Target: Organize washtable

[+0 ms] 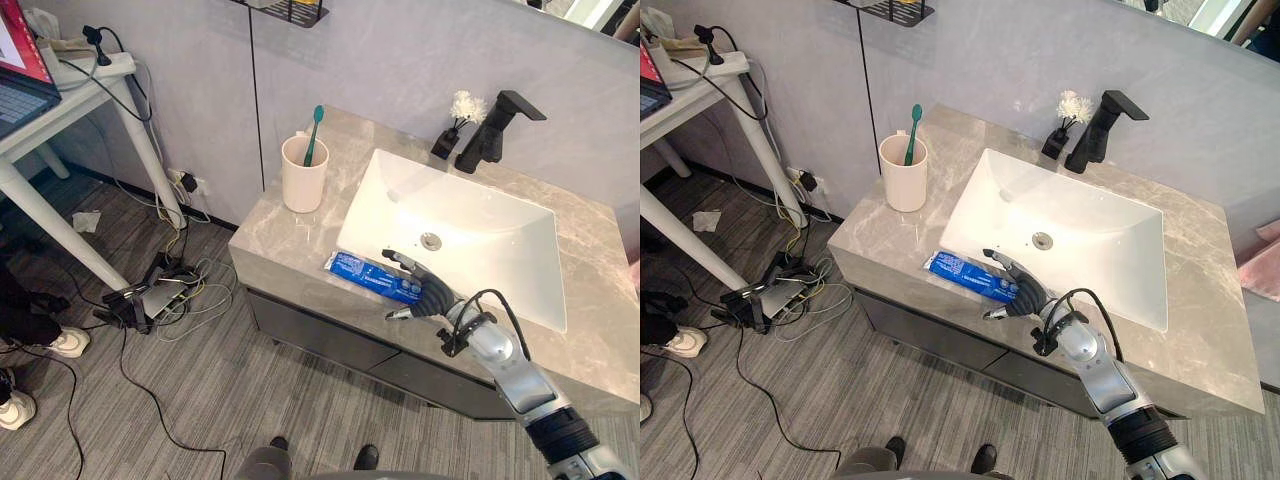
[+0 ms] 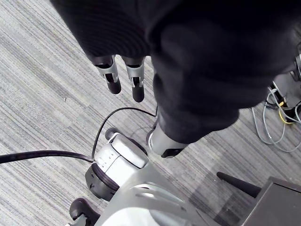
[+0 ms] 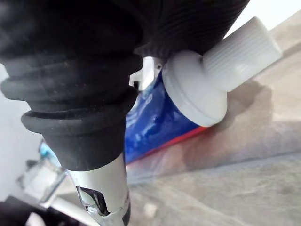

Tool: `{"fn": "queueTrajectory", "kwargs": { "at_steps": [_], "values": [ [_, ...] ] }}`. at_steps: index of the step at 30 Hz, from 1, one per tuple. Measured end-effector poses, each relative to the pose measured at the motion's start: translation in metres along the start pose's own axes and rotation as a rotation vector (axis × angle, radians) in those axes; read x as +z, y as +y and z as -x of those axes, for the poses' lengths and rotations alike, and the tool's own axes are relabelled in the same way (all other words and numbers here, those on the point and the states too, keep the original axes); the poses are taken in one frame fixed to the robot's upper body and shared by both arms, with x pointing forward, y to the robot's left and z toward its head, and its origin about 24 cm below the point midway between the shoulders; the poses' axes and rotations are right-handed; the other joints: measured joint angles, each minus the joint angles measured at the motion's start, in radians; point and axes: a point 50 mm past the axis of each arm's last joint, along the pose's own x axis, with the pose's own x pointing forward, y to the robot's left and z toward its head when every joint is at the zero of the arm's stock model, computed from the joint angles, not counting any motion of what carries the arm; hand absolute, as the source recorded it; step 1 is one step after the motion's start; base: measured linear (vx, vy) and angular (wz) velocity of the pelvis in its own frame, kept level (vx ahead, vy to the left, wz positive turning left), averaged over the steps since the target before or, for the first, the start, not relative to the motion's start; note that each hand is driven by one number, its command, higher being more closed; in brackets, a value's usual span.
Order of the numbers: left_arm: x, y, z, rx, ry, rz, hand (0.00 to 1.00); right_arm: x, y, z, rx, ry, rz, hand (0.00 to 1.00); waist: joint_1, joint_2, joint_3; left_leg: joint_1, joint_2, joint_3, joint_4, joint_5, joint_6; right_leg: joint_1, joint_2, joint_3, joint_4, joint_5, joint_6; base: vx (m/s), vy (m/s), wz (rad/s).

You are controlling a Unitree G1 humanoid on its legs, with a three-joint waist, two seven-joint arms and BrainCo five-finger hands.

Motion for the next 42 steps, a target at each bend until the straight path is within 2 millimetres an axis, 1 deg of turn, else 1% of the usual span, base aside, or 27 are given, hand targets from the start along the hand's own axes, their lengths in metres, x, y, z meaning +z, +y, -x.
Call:
{"fn": "queueTrajectory", "kwargs": {
  "at_steps": [10, 15, 20, 23, 25, 32, 36, 37, 42],
  "values": [
    [-0.001, -0.001, 0.000, -0.001, 0.001, 0.002, 0.00, 0.011, -0.012, -0.012, -0.026, -0.044, 0.025, 0.00, 0.000, 0.006, 0.005, 0.006, 0.003, 0.024, -0.002, 0.000, 0.000, -0.005, 0.000, 0.023, -0.001, 0.006, -0.002, -0.02, 0.003, -0.06],
    [-0.001, -0.001, 0.000, -0.001, 0.001, 0.004, 0.00, 0.012, -0.020, -0.012, -0.067, -0.055, -0.012, 0.00, 0.000, 0.007, 0.006, 0.006, 0.003, 0.024, -0.002, 0.000, 0.000, -0.006, 0.001, 0.025, -0.001, 0.007, -0.003, -0.01, 0.001, -0.02],
    [-0.001, -0.001, 0.000, -0.001, 0.000, 0.007, 0.00, 0.013, -0.019, -0.013, -0.070, -0.059, -0.023, 0.00, 0.000, 0.006, 0.006, 0.006, 0.003, 0.024, -0.006, 0.001, 0.002, -0.007, 0.001, 0.024, -0.001, 0.007, -0.003, 0.00, 0.000, 0.00],
    [0.000, -0.001, 0.000, 0.001, -0.003, 0.009, 0.00, 0.013, -0.017, -0.014, -0.070, -0.061, -0.033, 0.00, 0.001, 0.000, 0.009, 0.006, 0.001, 0.023, -0.016, 0.007, 0.009, -0.012, 0.000, 0.024, -0.001, 0.007, -0.003, 0.00, 0.000, 0.00],
    [0.000, 0.000, 0.000, 0.001, -0.006, 0.009, 0.00, 0.010, -0.014, -0.015, -0.069, -0.046, -0.048, 0.00, 0.001, -0.004, 0.012, 0.006, 0.000, 0.022, -0.017, 0.007, 0.009, -0.012, 0.000, 0.022, -0.001, 0.007, -0.003, 0.00, 0.000, 0.00],
    [0.003, 0.000, 0.000, 0.000, -0.018, 0.009, 0.00, 0.008, -0.014, -0.015, -0.069, -0.039, -0.051, 0.00, 0.001, -0.009, 0.029, -0.001, -0.002, 0.015, -0.018, 0.007, 0.010, -0.016, -0.001, 0.013, 0.001, 0.007, -0.003, 0.00, 0.000, 0.02],
    [0.005, 0.001, 0.000, 0.004, -0.026, 0.014, 0.00, 0.008, -0.013, -0.015, -0.069, -0.039, -0.052, 0.00, 0.002, -0.018, 0.044, -0.011, -0.002, 0.002, -0.017, 0.008, 0.011, -0.019, 0.000, -0.005, 0.001, 0.007, -0.003, 0.00, -0.003, 0.09],
    [0.006, 0.001, 0.000, 0.006, -0.028, 0.014, 0.00, 0.008, -0.014, -0.015, -0.069, -0.040, -0.052, 1.00, 0.004, -0.022, 0.044, -0.019, -0.002, 0.001, -0.016, 0.008, 0.011, -0.027, 0.000, -0.006, 0.001, 0.007, -0.003, -0.01, -0.003, 0.04],
    [0.008, 0.003, 0.000, 0.011, -0.037, 0.010, 0.00, 0.010, -0.016, -0.014, -0.086, -0.049, -0.055, 1.00, 0.008, -0.035, 0.056, -0.033, -0.001, 0.001, -0.016, 0.009, 0.012, -0.042, 0.000, -0.005, 0.002, 0.008, -0.001, 0.00, 0.000, 0.00]
  ]
}}
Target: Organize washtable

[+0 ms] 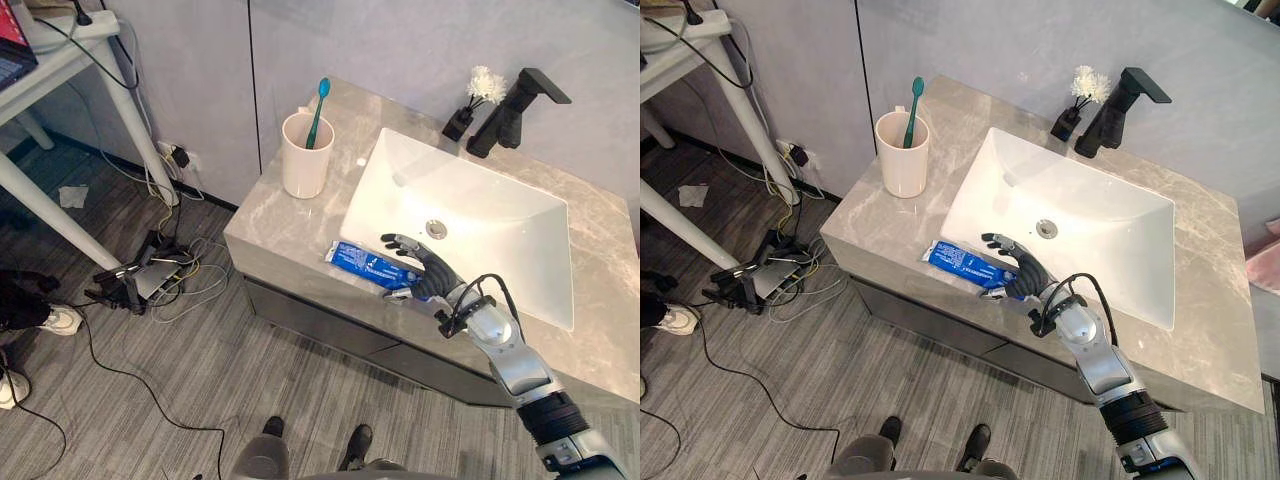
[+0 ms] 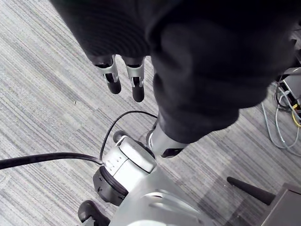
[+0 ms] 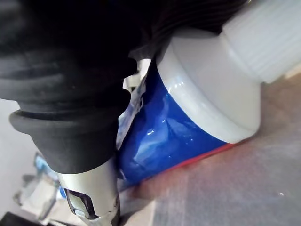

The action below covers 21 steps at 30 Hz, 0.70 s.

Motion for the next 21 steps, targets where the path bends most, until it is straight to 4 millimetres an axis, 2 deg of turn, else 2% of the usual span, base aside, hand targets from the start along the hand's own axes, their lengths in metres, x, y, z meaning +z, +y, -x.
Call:
{"fn": "queueTrajectory", "kwargs": {
  "at_steps": [4, 10, 21],
  "values": [
    [0.002, -0.001, 0.000, -0.001, -0.008, 0.000, 0.00, 0.000, -0.009, 0.000, -0.078, 0.001, -0.012, 1.00, 0.022, -0.001, 0.001, -0.018, 0.000, -0.003, 0.001, 0.000, 0.000, -0.011, 0.000, -0.005, 0.000, 0.005, 0.001, 0.01, 0.003, 0.03],
    [0.007, -0.001, -0.001, -0.003, -0.027, -0.001, 0.00, 0.006, -0.017, 0.000, -0.117, -0.026, -0.014, 1.00, 0.024, -0.009, 0.013, -0.022, -0.002, -0.021, 0.001, 0.000, 0.000, -0.007, -0.001, -0.034, 0.000, 0.007, -0.002, 0.02, 0.007, 0.09],
    [0.008, -0.001, -0.001, 0.006, -0.032, 0.000, 0.00, 0.008, -0.013, -0.001, -0.085, -0.035, -0.008, 1.00, 0.025, -0.008, 0.017, -0.003, -0.004, -0.032, 0.001, 0.000, 0.000, 0.013, -0.001, -0.058, 0.000, 0.007, -0.002, -0.01, -0.003, 0.02]
  ]
}}
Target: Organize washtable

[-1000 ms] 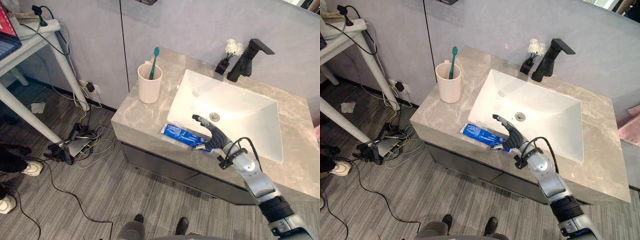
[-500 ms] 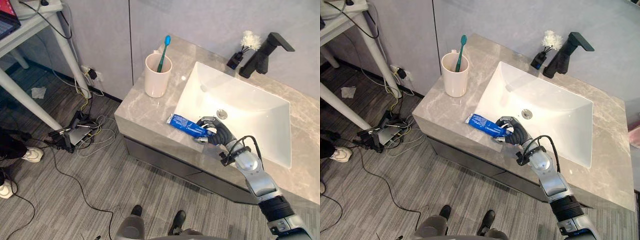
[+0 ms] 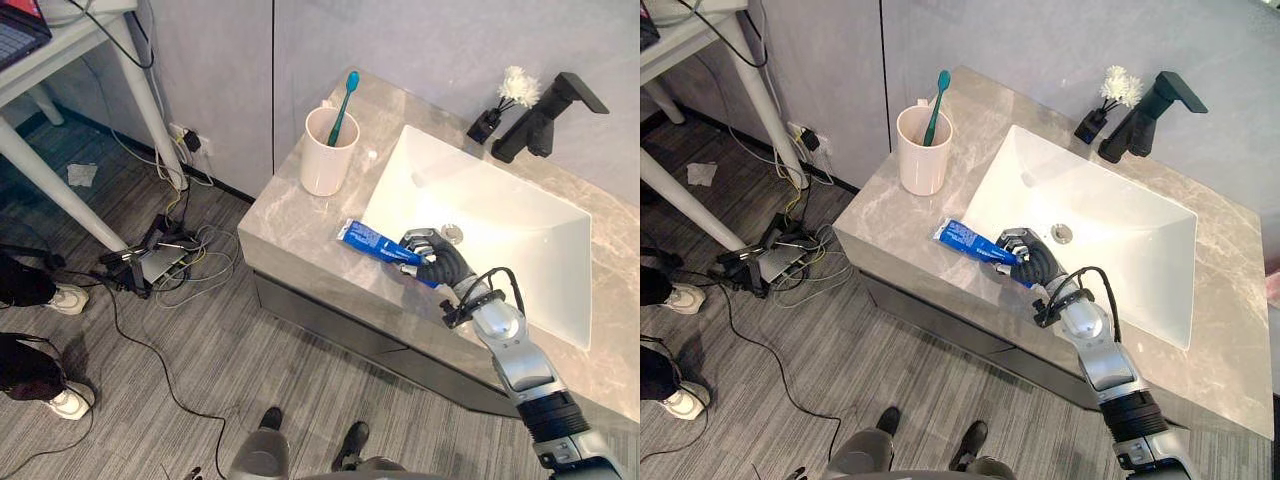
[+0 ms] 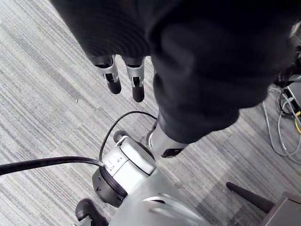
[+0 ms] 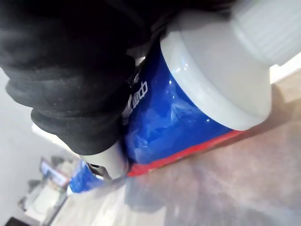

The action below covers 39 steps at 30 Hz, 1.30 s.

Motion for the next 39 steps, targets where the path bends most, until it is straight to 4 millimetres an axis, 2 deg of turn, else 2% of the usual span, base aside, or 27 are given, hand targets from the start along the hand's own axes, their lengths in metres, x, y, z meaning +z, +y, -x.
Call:
{"fn": "queueTrajectory", "kwargs": {
  "at_steps": [3, 4, 6, 8, 9, 10, 11, 12, 15, 19, 23, 27, 32, 35, 39],
  "values": [
    [0.009, 0.001, -0.001, 0.018, -0.042, 0.078, 0.00, 0.000, 0.000, 0.000, 0.004, 0.002, 0.002, 1.00, 0.000, 0.005, 0.001, 0.000, 0.000, -0.001, 0.007, 0.000, 0.000, 0.011, 0.000, -0.002, 0.000, 0.000, 0.000, -0.06, -0.007, 0.11],
    [0.080, -0.021, 0.010, -0.081, -0.392, 0.354, 0.00, 0.010, -0.011, 0.002, -0.007, -0.037, 0.038, 1.00, 0.010, 0.053, -0.010, -0.028, -0.011, -0.030, 0.036, 0.000, 0.000, 0.012, -0.001, -0.032, 0.000, 0.000, 0.000, -0.11, 0.003, 0.33],
    [0.087, -0.025, 0.011, -0.096, -0.421, 0.393, 0.00, 0.015, -0.012, 0.001, -0.015, -0.059, 0.020, 1.00, 0.009, 0.075, -0.024, -0.034, -0.014, -0.033, 0.044, -0.001, 0.000, 0.011, -0.004, -0.035, 0.000, 0.000, 0.000, -0.06, 0.016, 0.19],
    [0.092, -0.031, 0.017, -0.127, -0.447, 0.418, 0.00, 0.016, -0.017, 0.001, -0.035, -0.065, 0.018, 1.00, 0.010, 0.085, -0.029, -0.039, -0.016, -0.039, 0.050, -0.001, 0.000, 0.014, -0.005, -0.046, 0.001, -0.001, 0.000, -0.01, 0.012, 0.10],
    [0.097, -0.036, 0.026, -0.164, -0.486, 0.411, 0.00, 0.018, -0.019, 0.001, -0.041, -0.069, 0.021, 1.00, 0.010, 0.086, -0.029, -0.040, -0.017, -0.043, 0.052, -0.001, 0.000, 0.016, -0.005, -0.053, 0.001, -0.001, -0.001, -0.01, 0.009, 0.16],
    [0.114, -0.046, 0.053, -0.278, -0.608, 0.398, 0.00, 0.022, -0.021, -0.001, -0.050, -0.086, 0.025, 1.00, 0.010, 0.088, -0.031, -0.039, -0.017, -0.047, 0.056, -0.001, 0.000, 0.021, -0.004, -0.059, 0.001, -0.001, -0.001, -0.01, 0.006, 0.15],
    [0.123, -0.052, 0.070, -0.369, -0.667, 0.404, 0.00, 0.026, -0.022, -0.003, -0.051, -0.101, 0.018, 1.00, 0.009, 0.092, -0.033, -0.039, -0.017, -0.050, 0.058, -0.002, 0.000, 0.025, -0.004, -0.065, 0.001, -0.001, -0.001, -0.01, 0.011, 0.21],
    [0.144, -0.070, 0.102, -0.595, -0.767, 0.425, 0.00, 0.035, -0.024, -0.005, -0.052, -0.142, -0.007, 1.00, 0.013, 0.113, -0.045, -0.039, -0.018, -0.053, 0.064, -0.002, -0.001, 0.031, -0.005, -0.080, 0.005, -0.001, -0.001, -0.01, 0.014, 0.16],
    [0.167, -0.084, 0.131, -0.788, -0.865, 0.479, 0.00, 0.057, -0.017, -0.011, -0.010, -0.243, -0.037, 1.00, 0.019, 0.163, -0.084, -0.034, -0.021, -0.054, 0.069, -0.002, 0.000, 0.034, -0.009, -0.079, 0.011, -0.001, -0.001, -0.01, 0.031, 0.01],
    [0.181, -0.092, 0.154, -0.911, -0.924, 0.489, 0.00, 0.076, -0.007, -0.011, 0.027, -0.339, -0.105, 1.00, 0.018, 0.168, -0.097, -0.016, -0.018, -0.049, 0.069, -0.002, 0.000, 0.050, -0.005, -0.074, 0.005, -0.001, -0.001, -0.02, 0.006, -0.05],
    [0.183, -0.104, 0.174, -1.026, -0.941, 0.501, 0.00, 0.092, 0.003, -0.010, 0.031, -0.415, -0.192, 1.00, 0.007, 0.164, -0.114, -0.004, -0.013, -0.029, 0.067, -0.002, 0.000, 0.048, -0.004, -0.051, 0.007, -0.007, -0.011, -0.04, 0.012, -0.15],
    [0.186, -0.107, 0.187, -1.082, -0.967, 0.494, 0.00, 0.104, 0.009, -0.008, 0.016, -0.474, -0.256, 1.00, -0.011, 0.166, -0.123, 0.002, -0.011, -0.020, 0.065, -0.002, 0.000, 0.047, -0.004, -0.044, 0.007, -0.010, -0.020, -0.03, 0.014, -0.09],
    [0.185, -0.115, 0.196, -1.134, -0.968, 0.501, 0.00, 0.103, 0.027, 0.003, -0.019, -0.465, -0.397, 1.00, -0.013, 0.170, -0.141, 0.013, -0.004, 0.004, 0.055, -0.002, 0.000, 0.047, -0.002, -0.024, 0.006, -0.009, -0.021, 0.02, 0.009, -0.12],
    [0.185, -0.121, 0.198, -1.153, -0.964, 0.511, 0.00, 0.100, 0.036, 0.005, -0.053, -0.442, -0.478, 1.00, -0.025, 0.170, -0.144, 0.015, -0.001, 0.003, 0.052, -0.002, 0.000, 0.048, 0.001, -0.023, 0.005, -0.008, -0.021, 0.00, 0.000, 0.00],
    [0.189, -0.129, 0.202, -1.159, -0.970, 0.526, 0.00, 0.096, 0.060, 0.012, -0.028, -0.387, -0.569, 1.00, -0.035, 0.170, -0.145, 0.015, 0.001, 0.005, 0.049, -0.002, 0.000, 0.047, 0.003, -0.021, 0.002, -0.008, -0.021, 0.00, 0.000, 0.00]
  ]
}}
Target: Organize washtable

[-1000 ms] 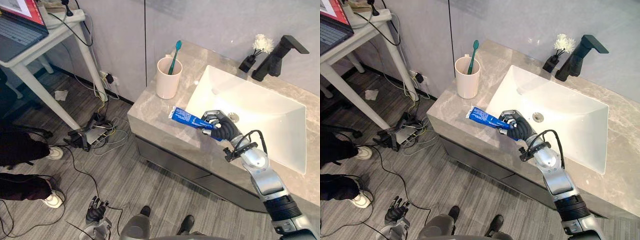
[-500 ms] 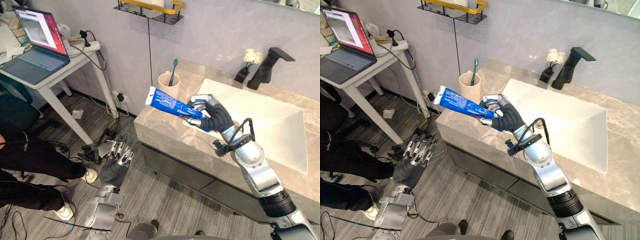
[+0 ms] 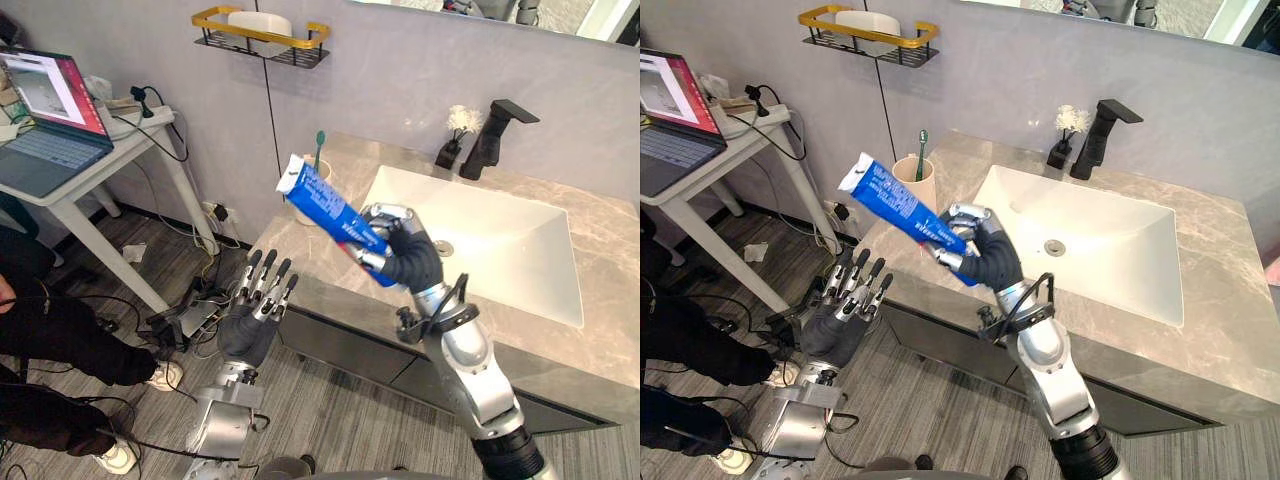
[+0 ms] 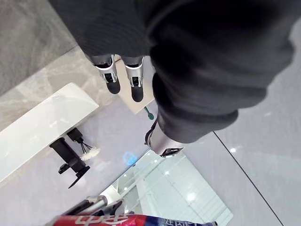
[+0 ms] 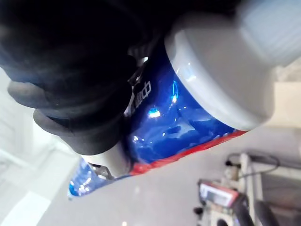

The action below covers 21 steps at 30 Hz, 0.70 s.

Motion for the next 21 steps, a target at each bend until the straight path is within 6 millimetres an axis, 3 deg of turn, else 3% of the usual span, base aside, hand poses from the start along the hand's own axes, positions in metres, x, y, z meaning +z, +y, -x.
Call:
{"fn": "queueTrajectory", "kwargs": {
  "at_steps": [6, 8, 21],
  "values": [
    [-0.002, -0.006, -0.007, -0.005, -0.006, -0.009, 0.00, -0.007, 0.015, 0.006, 0.040, 0.049, -0.045, 1.00, -0.010, 0.000, -0.005, 0.004, 0.000, 0.004, -0.003, 0.000, 0.000, 0.000, 0.000, 0.005, 0.000, 0.003, 0.004, 0.00, 0.000, 0.00],
    [-0.002, -0.007, -0.007, -0.007, -0.006, -0.016, 0.00, -0.009, 0.018, 0.006, 0.056, 0.062, -0.039, 1.00, -0.025, 0.001, -0.018, 0.008, 0.000, 0.006, -0.009, 0.000, 0.000, -0.001, -0.001, 0.009, 0.000, 0.003, 0.004, 0.00, 0.009, -0.05],
    [0.008, -0.025, -0.016, -0.098, -0.060, -0.018, 0.00, -0.024, 0.018, 0.017, 0.052, 0.154, -0.026, 1.00, -0.034, 0.001, -0.031, 0.022, 0.002, 0.016, -0.026, 0.000, 0.001, -0.001, -0.001, 0.023, -0.001, 0.001, 0.002, 0.00, 0.002, -0.03]
  ]
}}
